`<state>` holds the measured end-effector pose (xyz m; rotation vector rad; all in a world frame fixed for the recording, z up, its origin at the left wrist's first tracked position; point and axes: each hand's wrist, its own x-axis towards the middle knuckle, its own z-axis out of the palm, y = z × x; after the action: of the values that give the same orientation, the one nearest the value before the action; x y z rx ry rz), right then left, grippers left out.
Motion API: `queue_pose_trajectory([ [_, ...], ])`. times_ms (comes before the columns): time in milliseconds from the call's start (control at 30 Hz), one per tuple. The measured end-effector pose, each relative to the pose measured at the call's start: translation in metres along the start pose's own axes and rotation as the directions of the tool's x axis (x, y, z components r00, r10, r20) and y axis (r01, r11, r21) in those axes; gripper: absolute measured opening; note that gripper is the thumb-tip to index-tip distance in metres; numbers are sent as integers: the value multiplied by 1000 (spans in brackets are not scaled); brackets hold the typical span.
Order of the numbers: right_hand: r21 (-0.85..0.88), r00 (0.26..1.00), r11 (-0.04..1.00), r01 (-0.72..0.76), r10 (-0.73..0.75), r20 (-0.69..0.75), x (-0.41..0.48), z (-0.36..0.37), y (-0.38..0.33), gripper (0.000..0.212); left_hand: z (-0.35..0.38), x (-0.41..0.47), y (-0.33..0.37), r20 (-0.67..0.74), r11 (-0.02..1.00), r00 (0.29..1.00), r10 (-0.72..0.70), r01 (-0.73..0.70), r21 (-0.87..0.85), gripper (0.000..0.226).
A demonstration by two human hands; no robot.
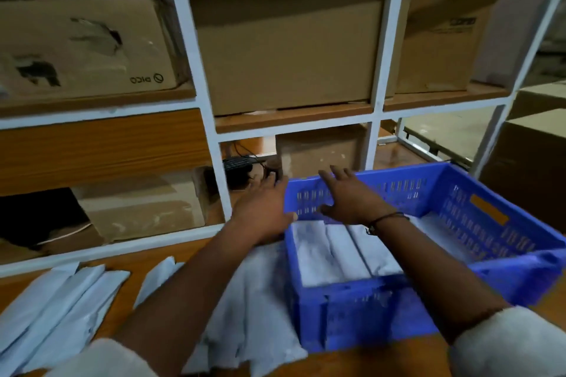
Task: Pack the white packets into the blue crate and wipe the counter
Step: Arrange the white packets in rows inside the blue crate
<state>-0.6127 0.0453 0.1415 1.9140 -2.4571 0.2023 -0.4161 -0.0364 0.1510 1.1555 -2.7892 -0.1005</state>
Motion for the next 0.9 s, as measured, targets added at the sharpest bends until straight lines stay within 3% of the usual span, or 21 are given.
queue_pose_trajectory([
  [167, 169, 996, 985, -28, 42, -80, -21, 2, -114, 88, -8, -69, -106, 17, 996, 999, -34, 35, -77, 83],
  [333, 294, 998, 955, 21, -4, -61, -35, 20, -207, 81, 15, -125, -209, 84, 952, 964, -252, 263, -159, 87],
  [467, 268, 998, 961, 61, -66, 10, -31, 63, -260, 79, 41, -175, -279, 101, 873, 907, -408, 420, -248, 88],
  [600, 303, 977, 941, -151, 94, 193, -29, 111, -290, 83, 68, -224, -352, -64, 827, 853, -518, 480, -292, 87],
  [667, 291, 949, 923, -250, 174, 263, -31, 130, -291, 92, 80, -243, -393, -100, 800, 799, -593, 569, -191, 80],
  [733, 253, 933, 922, -293, 218, 286, -33, 143, -286, 102, 91, -256, -427, -110, 753, 745, -658, 652, -92, 90],
  [800, 224, 928, 926, -305, 236, 290, -35, 155, -282, 111, 96, -265, -442, -66, 712, 709, -702, 696, -96, 103],
  [900, 207, 931, 938, -279, 211, 296, -39, 173, -287, 117, 103, -266, -438, 159, 656, 661, -734, 750, -90, 118],
])
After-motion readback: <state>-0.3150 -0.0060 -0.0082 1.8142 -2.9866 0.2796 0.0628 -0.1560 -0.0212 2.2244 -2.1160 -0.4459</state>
